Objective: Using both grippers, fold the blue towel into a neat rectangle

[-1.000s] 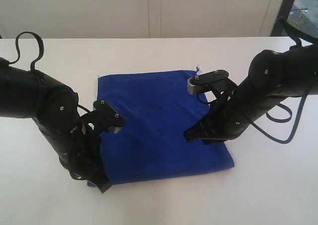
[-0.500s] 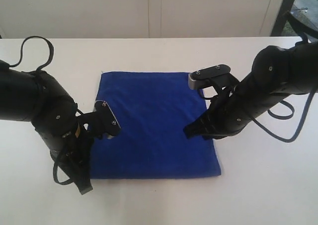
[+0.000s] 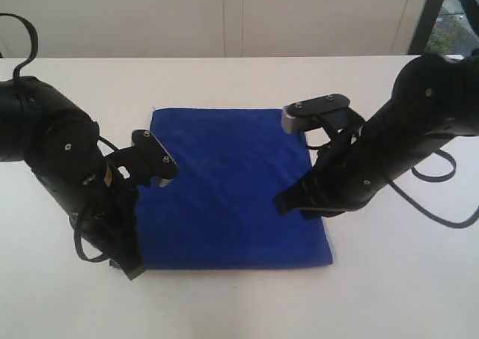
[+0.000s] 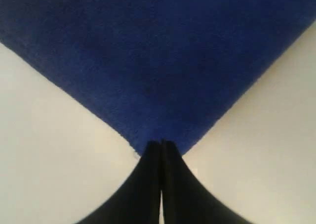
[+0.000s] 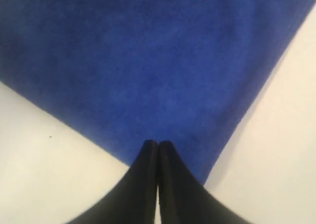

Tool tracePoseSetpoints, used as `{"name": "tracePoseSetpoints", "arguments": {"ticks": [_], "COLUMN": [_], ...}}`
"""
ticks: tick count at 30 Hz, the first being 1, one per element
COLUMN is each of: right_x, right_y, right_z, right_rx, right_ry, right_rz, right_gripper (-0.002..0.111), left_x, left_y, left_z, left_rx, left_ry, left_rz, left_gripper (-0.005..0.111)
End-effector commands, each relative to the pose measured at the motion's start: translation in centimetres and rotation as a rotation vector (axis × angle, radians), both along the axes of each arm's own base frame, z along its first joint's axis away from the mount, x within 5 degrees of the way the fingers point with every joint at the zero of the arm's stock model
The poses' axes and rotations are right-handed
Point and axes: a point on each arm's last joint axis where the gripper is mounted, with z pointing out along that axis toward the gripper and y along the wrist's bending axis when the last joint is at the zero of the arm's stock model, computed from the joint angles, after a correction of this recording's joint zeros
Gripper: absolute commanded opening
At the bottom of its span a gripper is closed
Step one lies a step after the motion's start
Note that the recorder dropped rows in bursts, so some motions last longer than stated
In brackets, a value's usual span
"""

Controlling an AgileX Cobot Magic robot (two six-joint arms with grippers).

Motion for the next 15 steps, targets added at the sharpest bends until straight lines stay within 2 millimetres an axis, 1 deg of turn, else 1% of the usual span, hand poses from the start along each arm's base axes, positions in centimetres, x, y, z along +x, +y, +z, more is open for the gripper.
{"name": "tracePoseSetpoints", "arguments": {"ticks": [1, 4, 5, 7, 12, 15], "right_x": [-1.2, -1.4, -1.6, -1.6, -1.6, -1.6], "right_y": [0.9, 0.7, 0.5, 0.4, 0.3, 0.3], "right_z": [-1.1, -2.8, -3.8, -4.9, -6.9, -7.7], "right_rx": [0.004, -0.011, -0.023, -0.037, -0.060, -0.072], "right_ry": [0.034, 0.053, 0.072, 0.086, 0.106, 0.134], "right_rz": [-0.016, -0.046, -0.054, -0.061, -0.081, -0.082], "right_gripper": [0.000, 0.000, 0.000, 0.000, 0.000, 0.000], "left_x": [-0.6, -0.5, -0.5, -0.5, -0.8, -1.0], "left_y": [-0.5, -0.6, -0.7, -0.7, -0.5, -0.3], "left_z": [0.3, 0.4, 0.3, 0.2, -0.7, -1.8], "left_rx": [-0.062, -0.073, -0.084, -0.094, -0.081, -0.061], "left_ry": [0.049, 0.038, 0.027, 0.022, 0.036, 0.060], "left_rz": [0.015, 0.016, 0.017, 0.020, 0.021, 0.023], "left_gripper": [0.000, 0.000, 0.000, 0.000, 0.000, 0.000]}}
